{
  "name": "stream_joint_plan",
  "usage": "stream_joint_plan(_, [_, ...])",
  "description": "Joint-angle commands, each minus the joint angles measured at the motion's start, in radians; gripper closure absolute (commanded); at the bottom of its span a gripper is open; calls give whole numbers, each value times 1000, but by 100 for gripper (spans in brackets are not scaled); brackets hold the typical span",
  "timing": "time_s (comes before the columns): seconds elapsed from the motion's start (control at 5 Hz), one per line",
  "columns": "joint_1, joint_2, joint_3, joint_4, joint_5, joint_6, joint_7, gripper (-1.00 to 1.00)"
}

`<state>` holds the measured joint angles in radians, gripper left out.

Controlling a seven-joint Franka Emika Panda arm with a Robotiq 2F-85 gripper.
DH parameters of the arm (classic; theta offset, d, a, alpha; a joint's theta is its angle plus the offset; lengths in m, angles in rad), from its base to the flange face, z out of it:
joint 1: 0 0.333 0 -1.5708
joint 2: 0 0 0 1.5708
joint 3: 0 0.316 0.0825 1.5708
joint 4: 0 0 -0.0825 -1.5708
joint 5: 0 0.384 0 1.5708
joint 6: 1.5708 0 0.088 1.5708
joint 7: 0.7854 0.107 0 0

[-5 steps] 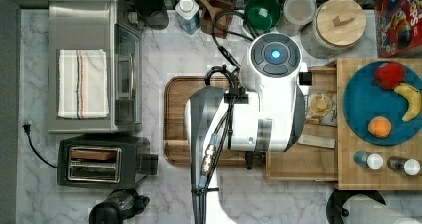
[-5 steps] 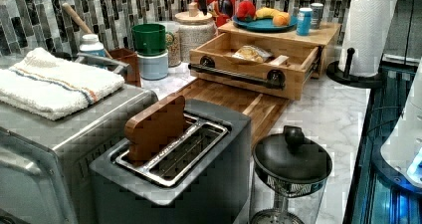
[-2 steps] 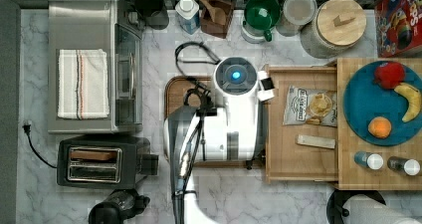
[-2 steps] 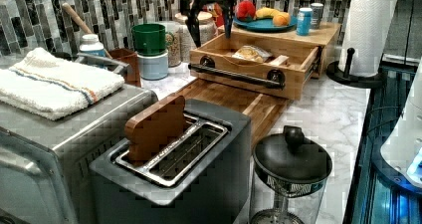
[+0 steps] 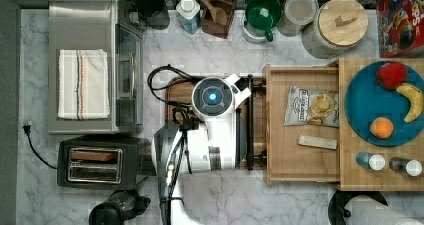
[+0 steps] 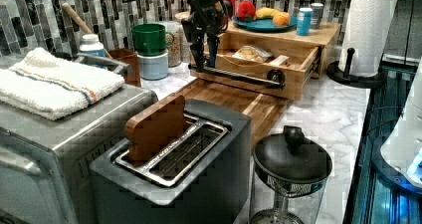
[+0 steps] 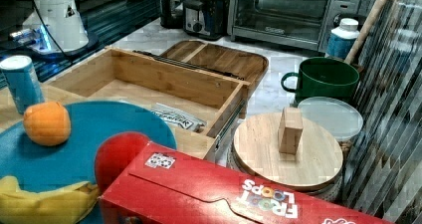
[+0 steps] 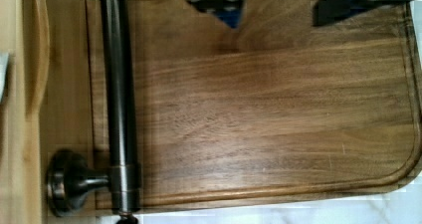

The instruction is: Close the drawer.

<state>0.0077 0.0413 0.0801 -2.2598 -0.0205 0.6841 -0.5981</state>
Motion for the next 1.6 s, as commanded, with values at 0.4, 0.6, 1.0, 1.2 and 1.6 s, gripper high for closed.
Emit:
stream_joint_plan(0.4, [-47, 127, -28, -52, -74, 248, -183, 100])
stream_joint_plan(0.6, [-52, 109, -43, -56, -119, 218, -157, 100])
stream_joint_plan(1.0, [-96, 66, -100, -65, -144, 182, -251, 100])
stream_joint_plan(1.2, [-127, 86, -142, -67, -144, 251, -321, 100])
stream_joint_plan(1.6, [-257, 135, -202, 25, -115, 224, -556, 100])
